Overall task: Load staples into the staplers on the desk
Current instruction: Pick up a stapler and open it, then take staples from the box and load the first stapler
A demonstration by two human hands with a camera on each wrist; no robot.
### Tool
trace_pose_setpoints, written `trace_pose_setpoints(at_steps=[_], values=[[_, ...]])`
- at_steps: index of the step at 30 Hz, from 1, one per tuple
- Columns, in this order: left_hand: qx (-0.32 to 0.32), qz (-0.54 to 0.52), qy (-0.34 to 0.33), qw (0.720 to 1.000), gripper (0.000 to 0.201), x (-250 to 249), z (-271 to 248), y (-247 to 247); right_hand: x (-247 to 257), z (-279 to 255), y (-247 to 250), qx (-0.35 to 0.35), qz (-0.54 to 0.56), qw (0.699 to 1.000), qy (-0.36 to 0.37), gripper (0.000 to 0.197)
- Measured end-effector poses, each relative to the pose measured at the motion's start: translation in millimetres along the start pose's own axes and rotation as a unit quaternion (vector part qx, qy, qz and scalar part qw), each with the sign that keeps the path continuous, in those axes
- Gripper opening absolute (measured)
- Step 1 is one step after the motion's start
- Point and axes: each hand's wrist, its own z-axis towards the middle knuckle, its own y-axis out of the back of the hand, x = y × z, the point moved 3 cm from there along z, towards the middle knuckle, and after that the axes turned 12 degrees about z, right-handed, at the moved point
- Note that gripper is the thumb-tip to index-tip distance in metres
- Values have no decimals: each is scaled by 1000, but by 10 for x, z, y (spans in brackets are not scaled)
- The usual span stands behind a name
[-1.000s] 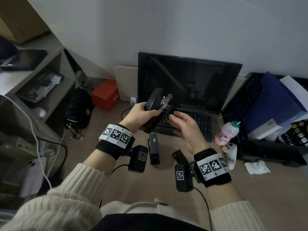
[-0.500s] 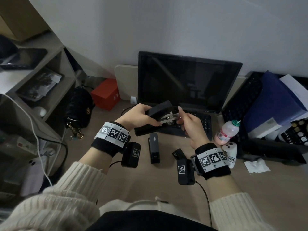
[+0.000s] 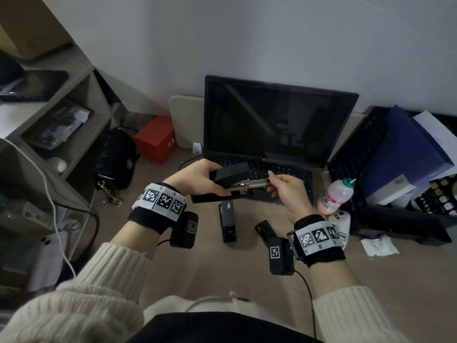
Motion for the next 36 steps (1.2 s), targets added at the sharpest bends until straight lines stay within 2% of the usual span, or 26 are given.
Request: trace_pose_setpoints(at_steps=[9,19,23,26,31,36], values=[[16,86,15,996,26,134,-50,-76,-174,-10,-23,27,-45,998,-23,29],[70,102,36,992,45,317,-172,-427,-623,-74,12,36,-93,991,-93,23],[102,130,67,984,30,439,-203,-594,-839,-123,34,47,-120,983,-127,21],[127,139,78,979,34,531,-223,-765,-1042,-167,61,51,-129,979,-152,15],[162,164,85,969,34,628,-227,-1041,-1319,-223,109,50,-151,971,-180,17],[161,169,93,968,36,730,-211,-1267,-1529,-195,153,52,-168,959,-222,15]])
